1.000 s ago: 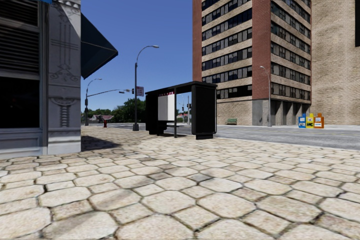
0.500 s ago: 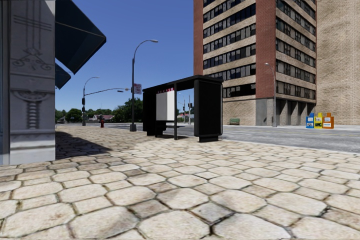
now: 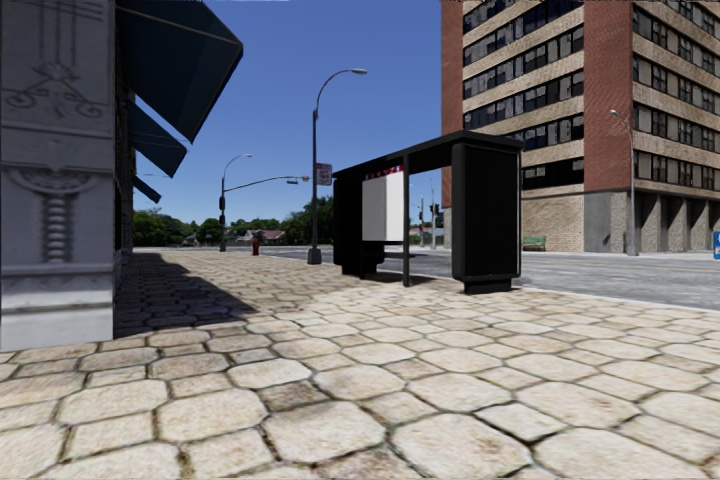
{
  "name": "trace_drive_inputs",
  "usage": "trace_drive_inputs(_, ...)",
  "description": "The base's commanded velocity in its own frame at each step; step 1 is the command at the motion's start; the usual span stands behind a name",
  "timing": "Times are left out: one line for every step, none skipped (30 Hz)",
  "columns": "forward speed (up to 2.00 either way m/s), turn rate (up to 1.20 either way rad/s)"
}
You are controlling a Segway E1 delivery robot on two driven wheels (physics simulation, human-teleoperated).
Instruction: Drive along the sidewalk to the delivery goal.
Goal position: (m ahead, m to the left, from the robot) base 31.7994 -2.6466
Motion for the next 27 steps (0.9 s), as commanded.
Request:
trace_drive_inputs(2.00, 0.44)
trace_drive_inputs(2.00, 0.44)
trace_drive_inputs(2.00, 0.44)
trace_drive_inputs(2.00, 0.44)
trace_drive_inputs(2.00, 0.44)
trace_drive_inputs(2.00, 0.44)
trace_drive_inputs(2.00, 0.44)
trace_drive_inputs(2.00, 0.44)
trace_drive_inputs(2.00, 0.44)
trace_drive_inputs(2.00, 0.44)
trace_drive_inputs(2.00, 0.44)
trace_drive_inputs(2.00, 0.44)
trace_drive_inputs(2.00, 0.44)
trace_drive_inputs(2.00, 0.44)
trace_drive_inputs(2.00, 0.44)
trace_drive_inputs(2.00, 0.44)
trace_drive_inputs(2.00, 0.44)
trace_drive_inputs(2.00, 0.44)
trace_drive_inputs(2.00, 0.44)
trace_drive_inputs(2.00, 0.44)
trace_drive_inputs(2.00, 0.44)
trace_drive_inputs(2.00, 0.44)
trace_drive_inputs(2.00, 0.44)
trace_drive_inputs(2.00, 0.44)
trace_drive_inputs(2.00, 0.44)
trace_drive_inputs(2.00, 0.44)
trace_drive_inputs(2.00, 0.44)
